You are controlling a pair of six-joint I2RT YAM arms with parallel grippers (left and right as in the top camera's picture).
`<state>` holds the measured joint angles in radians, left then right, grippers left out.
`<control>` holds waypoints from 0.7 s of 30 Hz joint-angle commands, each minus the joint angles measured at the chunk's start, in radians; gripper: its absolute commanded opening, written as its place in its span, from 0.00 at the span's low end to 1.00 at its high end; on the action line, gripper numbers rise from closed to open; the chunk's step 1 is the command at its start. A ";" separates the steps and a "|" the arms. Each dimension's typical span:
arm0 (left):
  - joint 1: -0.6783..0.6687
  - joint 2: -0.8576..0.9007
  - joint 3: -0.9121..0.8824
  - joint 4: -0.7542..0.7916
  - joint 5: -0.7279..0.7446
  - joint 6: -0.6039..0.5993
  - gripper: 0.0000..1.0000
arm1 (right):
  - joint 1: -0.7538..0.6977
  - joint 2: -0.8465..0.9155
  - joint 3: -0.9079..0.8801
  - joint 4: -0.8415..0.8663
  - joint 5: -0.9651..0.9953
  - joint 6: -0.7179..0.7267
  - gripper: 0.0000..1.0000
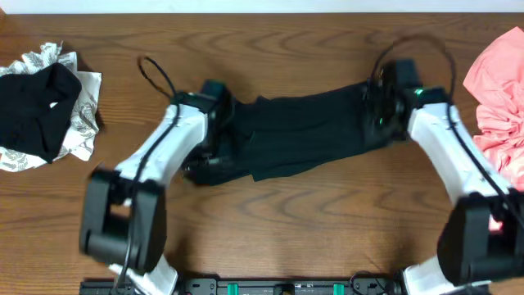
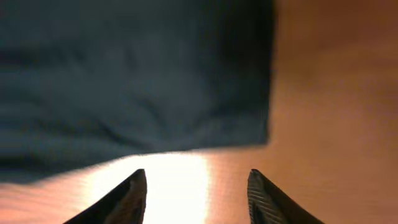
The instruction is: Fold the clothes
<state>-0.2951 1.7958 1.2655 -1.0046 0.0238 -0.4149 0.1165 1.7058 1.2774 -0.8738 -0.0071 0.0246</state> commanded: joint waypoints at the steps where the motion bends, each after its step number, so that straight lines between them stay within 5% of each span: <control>1: 0.004 -0.106 0.085 0.038 -0.006 0.043 0.75 | -0.013 -0.039 0.087 0.022 0.003 0.004 0.54; 12: 0.004 -0.116 0.093 0.476 -0.069 0.107 0.76 | -0.013 0.029 0.104 0.329 -0.011 -0.119 0.48; 21: 0.008 -0.071 0.093 0.475 -0.073 0.113 0.77 | -0.013 0.225 0.104 0.383 -0.005 -0.154 0.44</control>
<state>-0.2951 1.7172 1.3537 -0.5201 -0.0277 -0.3241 0.1165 1.8675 1.3758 -0.4820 -0.0105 -0.1040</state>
